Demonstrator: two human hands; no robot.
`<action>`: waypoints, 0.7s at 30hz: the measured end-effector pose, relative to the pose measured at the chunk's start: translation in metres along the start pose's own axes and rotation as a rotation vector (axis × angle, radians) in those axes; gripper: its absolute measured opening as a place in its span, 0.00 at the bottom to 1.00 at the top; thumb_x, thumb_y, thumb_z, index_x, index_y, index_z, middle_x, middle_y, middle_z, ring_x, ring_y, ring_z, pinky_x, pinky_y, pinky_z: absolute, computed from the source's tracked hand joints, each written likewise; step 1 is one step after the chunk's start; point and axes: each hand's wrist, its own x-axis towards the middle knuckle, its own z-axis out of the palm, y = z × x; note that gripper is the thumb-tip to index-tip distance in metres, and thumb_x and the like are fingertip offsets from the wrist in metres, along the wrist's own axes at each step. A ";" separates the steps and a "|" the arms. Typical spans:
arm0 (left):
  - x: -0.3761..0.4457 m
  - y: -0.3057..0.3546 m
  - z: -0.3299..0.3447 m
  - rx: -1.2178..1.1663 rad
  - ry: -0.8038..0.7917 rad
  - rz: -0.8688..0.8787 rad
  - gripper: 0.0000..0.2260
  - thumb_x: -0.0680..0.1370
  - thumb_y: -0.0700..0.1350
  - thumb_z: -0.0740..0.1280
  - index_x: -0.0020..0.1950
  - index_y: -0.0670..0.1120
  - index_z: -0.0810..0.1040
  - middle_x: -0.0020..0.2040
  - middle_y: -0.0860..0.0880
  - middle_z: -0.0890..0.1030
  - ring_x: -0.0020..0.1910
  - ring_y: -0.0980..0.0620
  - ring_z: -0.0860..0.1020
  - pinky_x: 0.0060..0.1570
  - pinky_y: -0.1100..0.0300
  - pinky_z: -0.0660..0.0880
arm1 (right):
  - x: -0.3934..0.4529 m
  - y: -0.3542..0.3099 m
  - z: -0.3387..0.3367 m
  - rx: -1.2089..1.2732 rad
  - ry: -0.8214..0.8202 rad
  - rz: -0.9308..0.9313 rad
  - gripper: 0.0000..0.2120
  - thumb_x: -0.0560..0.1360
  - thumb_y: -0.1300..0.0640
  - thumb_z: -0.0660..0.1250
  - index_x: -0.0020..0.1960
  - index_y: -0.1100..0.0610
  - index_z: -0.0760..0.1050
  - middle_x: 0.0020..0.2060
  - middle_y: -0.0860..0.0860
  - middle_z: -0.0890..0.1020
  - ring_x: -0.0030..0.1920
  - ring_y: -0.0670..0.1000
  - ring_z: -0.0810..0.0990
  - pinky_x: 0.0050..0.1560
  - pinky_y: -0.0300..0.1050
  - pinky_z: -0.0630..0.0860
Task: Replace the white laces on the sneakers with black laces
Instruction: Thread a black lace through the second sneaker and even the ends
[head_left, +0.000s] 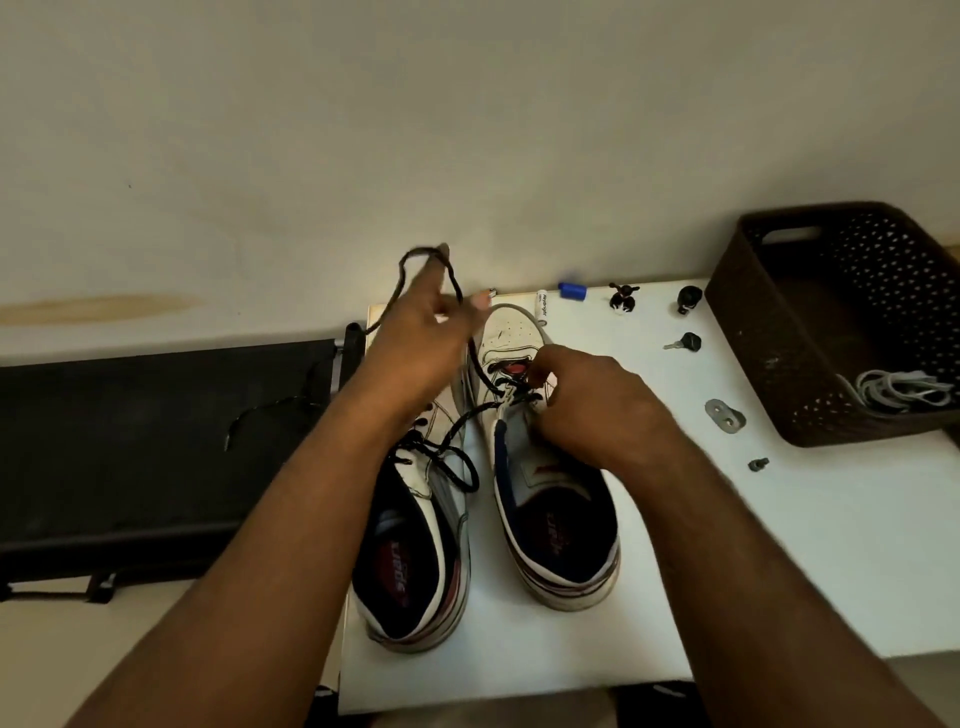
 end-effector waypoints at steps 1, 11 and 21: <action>0.000 0.005 0.001 -0.208 0.080 0.029 0.20 0.81 0.50 0.62 0.74 0.52 0.66 0.48 0.50 0.82 0.52 0.51 0.81 0.54 0.53 0.77 | 0.001 0.000 0.003 -0.011 0.051 0.012 0.18 0.73 0.57 0.67 0.62 0.49 0.74 0.56 0.51 0.79 0.54 0.54 0.78 0.51 0.43 0.73; -0.019 0.024 -0.003 0.113 -0.490 0.263 0.06 0.77 0.41 0.69 0.43 0.41 0.85 0.33 0.51 0.83 0.29 0.57 0.74 0.32 0.66 0.71 | 0.011 0.018 -0.012 0.708 0.177 -0.349 0.30 0.71 0.64 0.71 0.66 0.39 0.70 0.74 0.40 0.61 0.71 0.38 0.62 0.64 0.34 0.69; -0.013 0.017 -0.028 -0.011 -0.399 0.225 0.10 0.79 0.49 0.66 0.48 0.45 0.83 0.26 0.47 0.71 0.27 0.51 0.70 0.33 0.57 0.71 | 0.009 0.008 -0.009 1.088 -0.050 -0.540 0.30 0.74 0.72 0.66 0.70 0.50 0.67 0.62 0.51 0.79 0.63 0.47 0.76 0.58 0.42 0.76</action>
